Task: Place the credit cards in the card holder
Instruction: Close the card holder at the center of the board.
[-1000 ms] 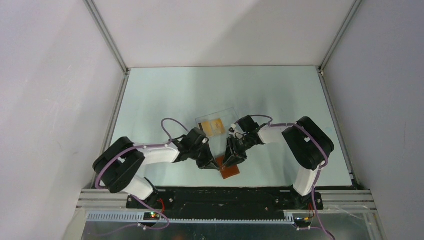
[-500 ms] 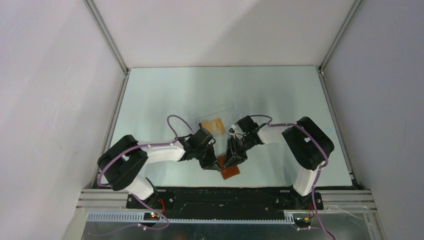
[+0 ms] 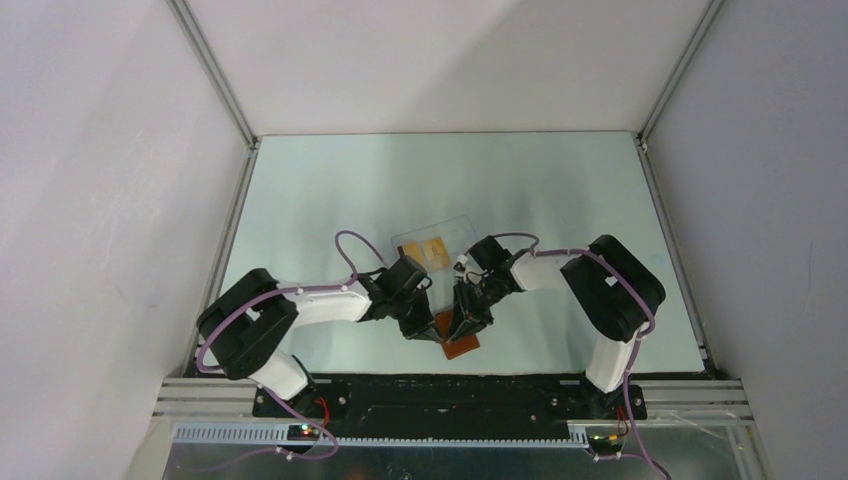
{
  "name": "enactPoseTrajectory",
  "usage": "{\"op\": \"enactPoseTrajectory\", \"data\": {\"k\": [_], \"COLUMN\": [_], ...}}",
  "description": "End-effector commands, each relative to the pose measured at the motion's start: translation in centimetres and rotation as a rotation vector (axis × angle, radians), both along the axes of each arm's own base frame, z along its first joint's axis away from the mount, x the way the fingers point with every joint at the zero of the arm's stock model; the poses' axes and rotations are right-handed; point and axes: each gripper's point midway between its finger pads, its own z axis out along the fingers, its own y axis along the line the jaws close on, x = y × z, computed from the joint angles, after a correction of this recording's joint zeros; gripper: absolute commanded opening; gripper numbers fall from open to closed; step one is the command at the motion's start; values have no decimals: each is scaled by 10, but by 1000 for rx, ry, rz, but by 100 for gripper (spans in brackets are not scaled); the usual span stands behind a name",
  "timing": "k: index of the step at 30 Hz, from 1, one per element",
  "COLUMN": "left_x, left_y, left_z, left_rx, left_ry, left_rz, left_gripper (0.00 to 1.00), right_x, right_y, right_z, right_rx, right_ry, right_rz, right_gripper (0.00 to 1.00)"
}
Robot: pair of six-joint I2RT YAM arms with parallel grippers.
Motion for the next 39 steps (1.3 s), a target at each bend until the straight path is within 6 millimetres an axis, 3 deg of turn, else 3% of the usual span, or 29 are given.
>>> {"op": "enactPoseTrajectory", "data": {"k": [1,8,11,13,16,23,29,31,34,39], "left_x": [0,5,8,10,12,12,22,23,21,14], "left_y": [-2,-3,-3,1,13,25,21,18,7,-12], "left_z": [-7,2,9,15,21,25,22,19,16,17], "left_rx": [28,6,-2,12,61,103,122,126,121,96], "left_ry": [1,-41,-82,-115,-160,-201,-192,-173,-146,-110], "left_rz": [10,-3,-26,-41,-63,-120,-107,-101,-114,-126], "left_gripper": [0,3,27,36,41,40,40,37,24,11], "right_x": [-12,-1,8,17,31,54,50,48,49,47], "right_y": [-15,-9,-7,-4,0,-7,-11,-7,-2,-6], "right_z": [-30,-27,-20,-12,1,13,8,13,20,29], "right_rx": [-138,-134,-142,-144,-129,-129,-142,-128,-106,-118], "right_ry": [-29,-73,-107,-132,-159,-198,-165,-166,-164,-169], "right_rz": [29,30,43,47,40,32,41,40,25,17], "right_gripper": [21,1,0,0,0,0,0,0,0,0]}}
